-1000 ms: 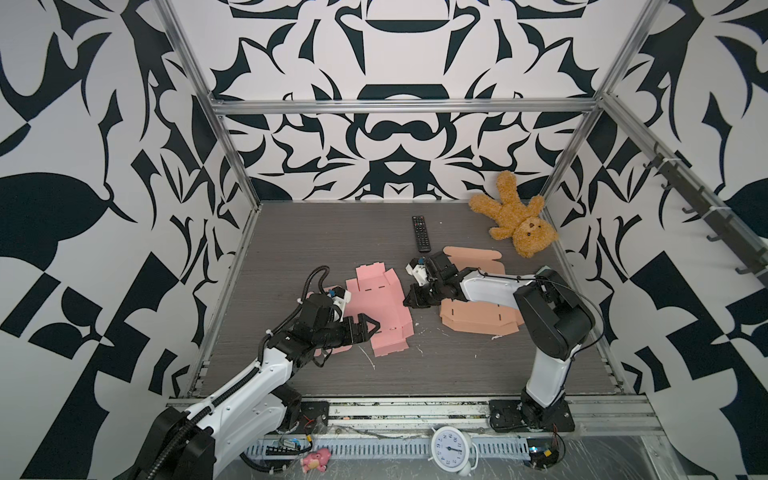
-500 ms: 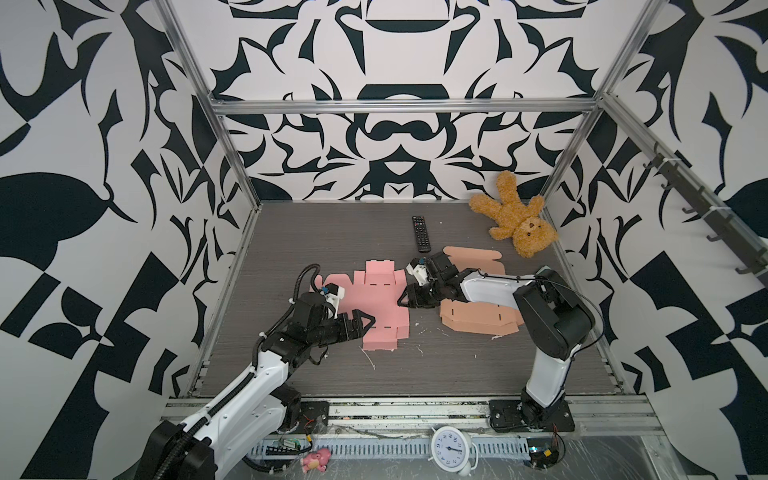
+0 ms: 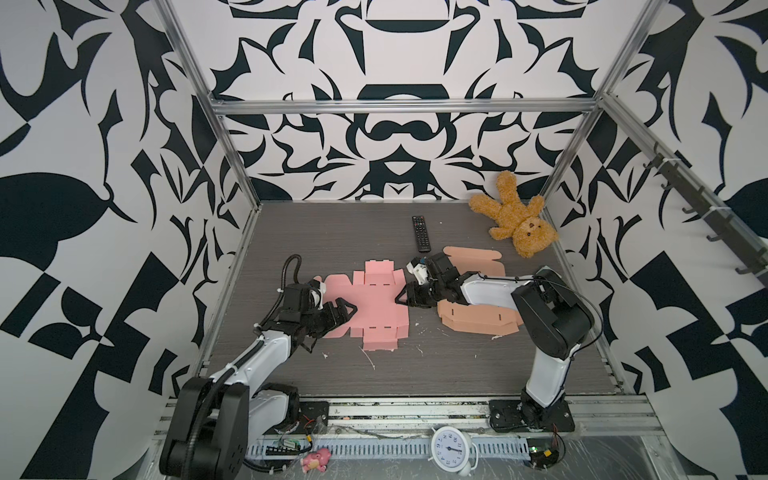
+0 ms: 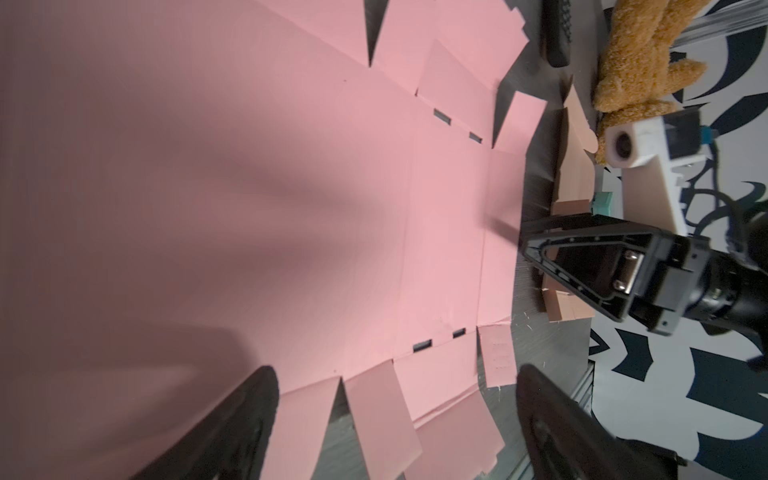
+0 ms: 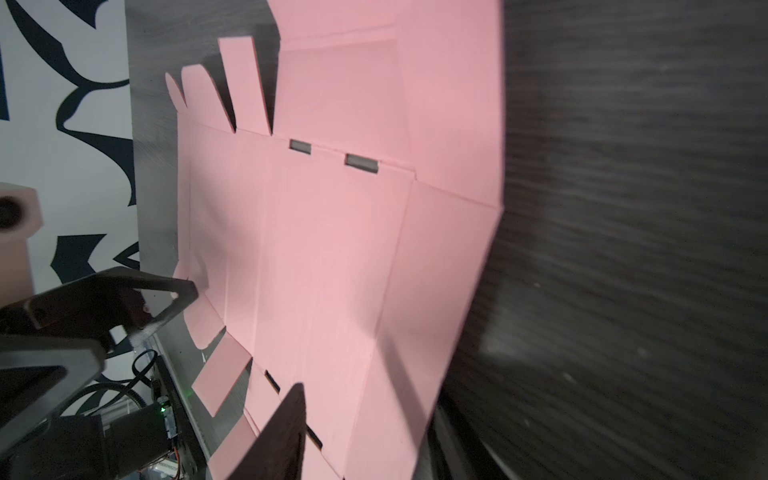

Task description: Fold the paper box

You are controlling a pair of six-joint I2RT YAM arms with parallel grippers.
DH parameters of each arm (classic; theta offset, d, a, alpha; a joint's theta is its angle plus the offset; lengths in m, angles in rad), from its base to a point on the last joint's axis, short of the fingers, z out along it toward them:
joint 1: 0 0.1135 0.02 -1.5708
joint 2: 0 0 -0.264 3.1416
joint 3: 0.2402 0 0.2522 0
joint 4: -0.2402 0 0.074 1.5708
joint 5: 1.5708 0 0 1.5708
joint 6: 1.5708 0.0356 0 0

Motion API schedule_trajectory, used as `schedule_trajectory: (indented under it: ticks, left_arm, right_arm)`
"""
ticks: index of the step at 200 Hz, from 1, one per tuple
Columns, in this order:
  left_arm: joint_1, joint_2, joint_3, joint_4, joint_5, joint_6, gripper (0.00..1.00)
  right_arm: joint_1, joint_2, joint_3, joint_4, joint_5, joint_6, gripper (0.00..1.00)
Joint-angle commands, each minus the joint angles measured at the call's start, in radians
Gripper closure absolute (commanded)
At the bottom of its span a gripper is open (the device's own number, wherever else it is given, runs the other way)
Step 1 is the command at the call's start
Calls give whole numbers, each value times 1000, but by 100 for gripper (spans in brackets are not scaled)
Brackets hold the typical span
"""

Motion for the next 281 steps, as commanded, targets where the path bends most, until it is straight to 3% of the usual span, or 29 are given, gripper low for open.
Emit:
schedule_trajectory:
  ticks: [1, 47, 101, 158, 199, 229, 281]
  left_arm:
    - [5, 57, 49, 47, 72, 34, 10]
    - [4, 146, 78, 41, 64, 34, 13]
    - [-7, 217, 82, 70, 68, 11, 14]
    - [-11, 207, 62, 85, 62, 0, 19]
    - [-15, 159, 53, 84, 74, -10, 19]
    - [-72, 35, 78, 12, 36, 1, 17]
    - [-92, -113, 125, -77, 49, 16, 16]
  right_arm:
    - [-1, 11, 0, 53, -29, 35, 58]
    - [2, 15, 6, 59, -27, 46, 70]
    - [5, 31, 21, 72, -32, 56, 73]
    - [6, 37, 24, 81, -21, 65, 89]
    - [5, 11, 24, 68, -18, 59, 94]
    - [5, -48, 50, -61, 3, -15, 96]
    - [7, -173, 195, -508, 146, -271, 98]
